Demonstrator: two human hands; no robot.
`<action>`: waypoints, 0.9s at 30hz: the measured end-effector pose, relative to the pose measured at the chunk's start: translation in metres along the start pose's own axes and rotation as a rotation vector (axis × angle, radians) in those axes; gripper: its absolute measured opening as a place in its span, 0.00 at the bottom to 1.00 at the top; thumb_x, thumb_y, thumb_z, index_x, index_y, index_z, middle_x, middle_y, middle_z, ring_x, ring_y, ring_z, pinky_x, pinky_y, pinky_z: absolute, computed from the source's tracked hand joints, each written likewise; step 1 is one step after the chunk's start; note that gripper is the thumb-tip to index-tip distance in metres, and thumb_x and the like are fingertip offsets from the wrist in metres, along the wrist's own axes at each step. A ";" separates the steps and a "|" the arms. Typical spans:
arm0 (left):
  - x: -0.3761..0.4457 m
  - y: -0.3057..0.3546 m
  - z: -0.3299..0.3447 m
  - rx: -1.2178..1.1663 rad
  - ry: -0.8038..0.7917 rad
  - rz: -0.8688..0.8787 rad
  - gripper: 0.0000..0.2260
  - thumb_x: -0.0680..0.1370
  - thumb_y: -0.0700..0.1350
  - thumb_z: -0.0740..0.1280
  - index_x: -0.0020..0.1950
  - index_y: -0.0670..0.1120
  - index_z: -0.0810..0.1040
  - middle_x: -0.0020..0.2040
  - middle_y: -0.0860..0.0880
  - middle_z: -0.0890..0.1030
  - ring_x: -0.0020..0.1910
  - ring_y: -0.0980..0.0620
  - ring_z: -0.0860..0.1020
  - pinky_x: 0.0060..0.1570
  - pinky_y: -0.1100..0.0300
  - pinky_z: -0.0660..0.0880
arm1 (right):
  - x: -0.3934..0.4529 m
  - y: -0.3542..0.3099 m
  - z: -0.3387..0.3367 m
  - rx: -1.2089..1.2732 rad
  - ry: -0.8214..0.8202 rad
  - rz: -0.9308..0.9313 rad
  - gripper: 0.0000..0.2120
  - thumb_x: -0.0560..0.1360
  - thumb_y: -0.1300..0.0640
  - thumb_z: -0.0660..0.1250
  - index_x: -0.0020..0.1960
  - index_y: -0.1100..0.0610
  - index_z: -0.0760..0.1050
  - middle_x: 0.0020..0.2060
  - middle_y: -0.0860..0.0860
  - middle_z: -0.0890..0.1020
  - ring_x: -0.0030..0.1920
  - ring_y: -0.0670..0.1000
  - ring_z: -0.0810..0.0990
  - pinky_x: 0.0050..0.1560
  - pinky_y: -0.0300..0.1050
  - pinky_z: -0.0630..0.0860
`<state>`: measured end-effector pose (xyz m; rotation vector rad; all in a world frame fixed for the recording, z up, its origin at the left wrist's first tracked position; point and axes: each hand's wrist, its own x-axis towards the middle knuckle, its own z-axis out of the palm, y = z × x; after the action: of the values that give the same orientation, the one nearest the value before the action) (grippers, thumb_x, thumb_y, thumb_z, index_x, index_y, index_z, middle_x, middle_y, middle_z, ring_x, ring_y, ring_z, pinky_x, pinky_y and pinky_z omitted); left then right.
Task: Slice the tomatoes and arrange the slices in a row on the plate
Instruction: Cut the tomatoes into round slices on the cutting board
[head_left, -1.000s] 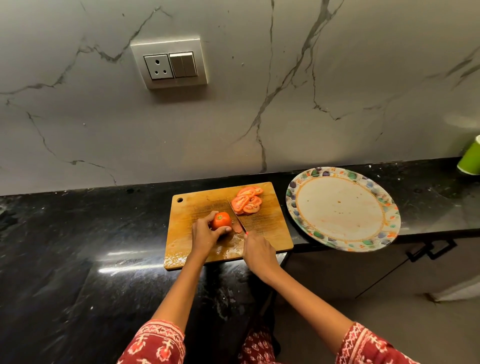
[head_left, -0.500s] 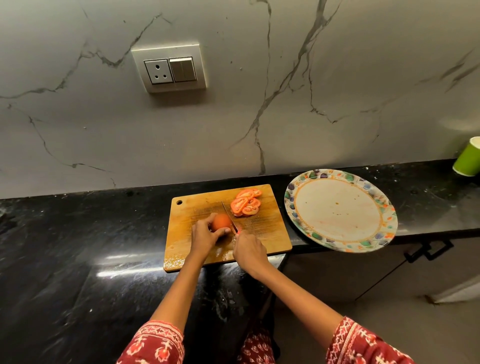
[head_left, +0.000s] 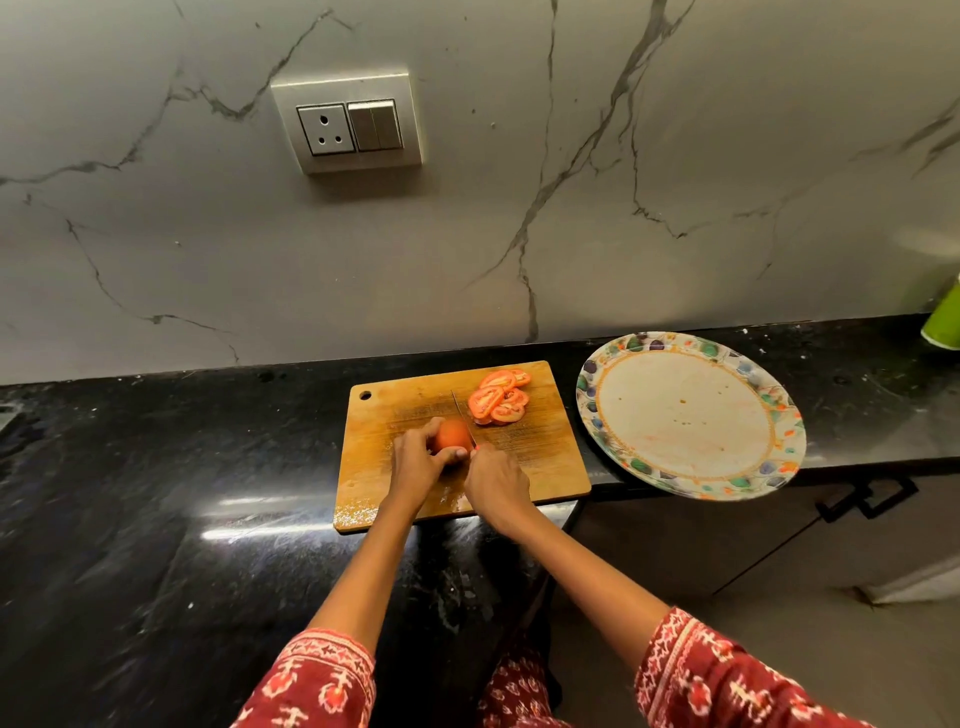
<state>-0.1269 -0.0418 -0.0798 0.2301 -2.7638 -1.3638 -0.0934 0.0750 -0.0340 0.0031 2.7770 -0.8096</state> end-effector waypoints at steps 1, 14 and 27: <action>0.002 -0.002 0.000 0.007 -0.007 -0.009 0.29 0.68 0.43 0.75 0.67 0.38 0.70 0.65 0.40 0.74 0.66 0.44 0.70 0.65 0.49 0.69 | -0.001 0.002 0.001 -0.007 -0.001 -0.004 0.13 0.80 0.62 0.55 0.63 0.63 0.68 0.57 0.60 0.77 0.59 0.60 0.75 0.52 0.50 0.72; 0.013 -0.029 0.008 0.054 -0.029 -0.051 0.32 0.68 0.51 0.74 0.68 0.43 0.70 0.63 0.43 0.74 0.64 0.45 0.70 0.62 0.47 0.71 | 0.009 0.003 0.005 0.020 -0.045 0.023 0.14 0.79 0.61 0.57 0.63 0.61 0.69 0.57 0.59 0.77 0.59 0.59 0.75 0.51 0.49 0.71; 0.013 -0.017 0.007 0.065 -0.023 -0.020 0.29 0.69 0.48 0.74 0.67 0.42 0.71 0.62 0.42 0.76 0.63 0.44 0.71 0.62 0.46 0.71 | 0.005 0.013 0.015 -0.037 0.001 -0.039 0.16 0.81 0.61 0.53 0.68 0.61 0.63 0.58 0.60 0.77 0.60 0.60 0.74 0.54 0.51 0.71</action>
<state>-0.1384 -0.0479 -0.0976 0.2476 -2.8350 -1.2900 -0.0935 0.0774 -0.0543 -0.0572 2.8009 -0.7670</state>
